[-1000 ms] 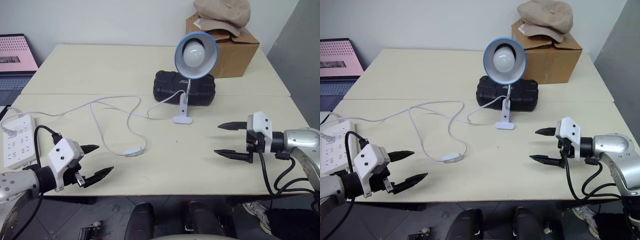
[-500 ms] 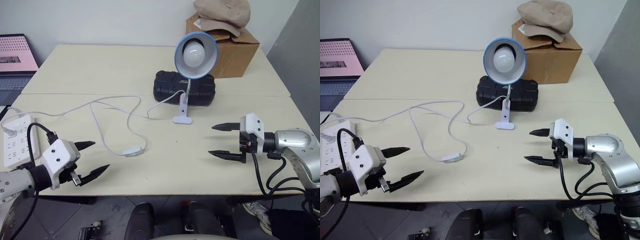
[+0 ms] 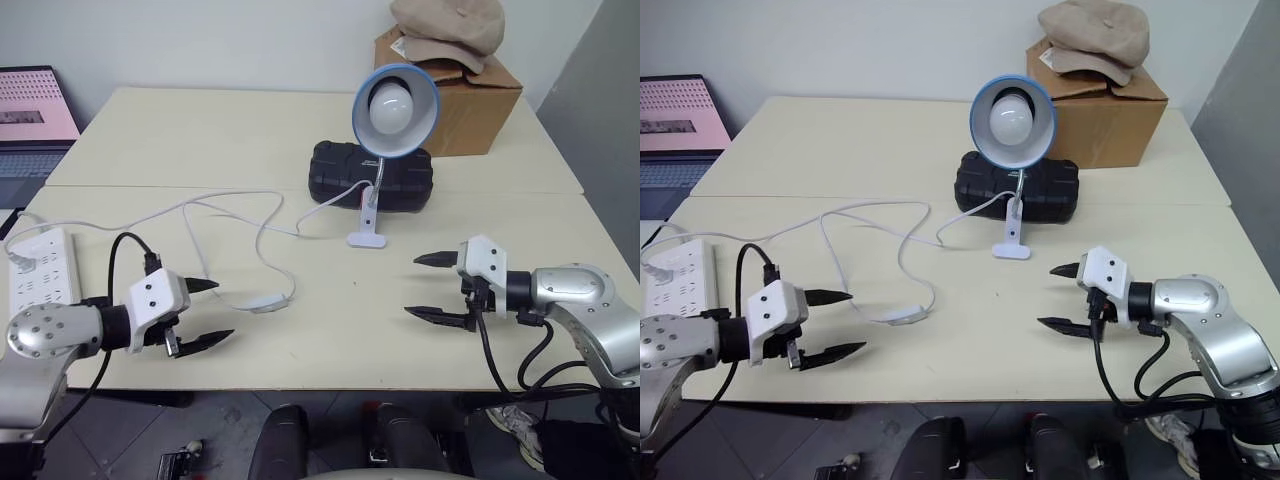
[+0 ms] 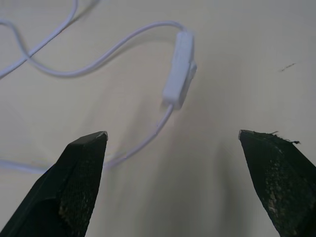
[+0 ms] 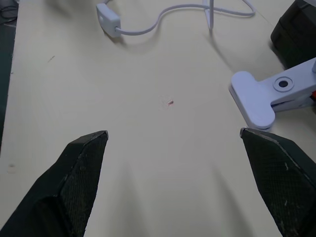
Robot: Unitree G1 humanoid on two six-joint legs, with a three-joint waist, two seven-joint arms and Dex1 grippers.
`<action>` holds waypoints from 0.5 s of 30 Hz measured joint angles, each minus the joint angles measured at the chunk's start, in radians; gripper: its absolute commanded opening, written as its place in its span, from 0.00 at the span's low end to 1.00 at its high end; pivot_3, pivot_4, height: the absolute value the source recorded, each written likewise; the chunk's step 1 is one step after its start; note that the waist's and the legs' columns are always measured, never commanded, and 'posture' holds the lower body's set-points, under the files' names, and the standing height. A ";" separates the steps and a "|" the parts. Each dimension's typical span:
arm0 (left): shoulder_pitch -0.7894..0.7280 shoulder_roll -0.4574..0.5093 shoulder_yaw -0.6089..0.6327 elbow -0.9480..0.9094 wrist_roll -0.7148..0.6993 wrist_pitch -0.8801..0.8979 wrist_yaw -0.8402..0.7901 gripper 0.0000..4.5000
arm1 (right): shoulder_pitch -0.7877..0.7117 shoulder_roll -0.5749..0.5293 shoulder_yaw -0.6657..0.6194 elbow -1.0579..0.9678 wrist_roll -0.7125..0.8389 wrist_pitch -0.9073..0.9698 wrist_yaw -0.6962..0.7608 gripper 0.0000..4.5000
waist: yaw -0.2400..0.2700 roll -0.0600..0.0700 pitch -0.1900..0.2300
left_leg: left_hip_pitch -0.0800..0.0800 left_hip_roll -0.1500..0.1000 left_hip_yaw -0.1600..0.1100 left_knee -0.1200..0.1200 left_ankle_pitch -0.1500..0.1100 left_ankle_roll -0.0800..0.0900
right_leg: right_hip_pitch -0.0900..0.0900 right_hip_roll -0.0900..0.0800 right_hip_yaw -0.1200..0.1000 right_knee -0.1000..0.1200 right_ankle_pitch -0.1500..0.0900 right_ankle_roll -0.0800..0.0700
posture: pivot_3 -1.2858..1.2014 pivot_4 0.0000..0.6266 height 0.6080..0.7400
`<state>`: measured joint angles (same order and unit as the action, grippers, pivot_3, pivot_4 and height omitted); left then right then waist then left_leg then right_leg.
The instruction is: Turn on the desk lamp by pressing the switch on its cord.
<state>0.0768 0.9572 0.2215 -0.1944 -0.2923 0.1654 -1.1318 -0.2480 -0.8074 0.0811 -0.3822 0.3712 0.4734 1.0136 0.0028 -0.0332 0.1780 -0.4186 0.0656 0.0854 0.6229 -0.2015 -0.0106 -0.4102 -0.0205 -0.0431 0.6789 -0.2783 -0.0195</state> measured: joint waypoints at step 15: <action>-0.261 -0.093 -0.251 0.299 0.118 -0.164 -0.059 0.99 | 0.025 0.029 0.019 -0.124 0.007 0.119 -0.075 1.00 | -0.002 0.000 0.000 | -0.001 0.000 0.000 0.002 0.000 0.000 | 0.000 0.001 0.000 0.001 0.000 0.001 | 0.52 0.24 1.00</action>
<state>-0.1846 0.8643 -0.0299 0.1044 -0.1748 0.0015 -1.1905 -0.2234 -0.7782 0.1003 -0.5061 0.3783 0.5920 0.9389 0.0005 -0.0337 0.1777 -0.4198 0.0655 0.0852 0.6249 -0.2014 -0.0105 -0.4102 -0.0199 -0.0436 0.6803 -0.2782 -0.0183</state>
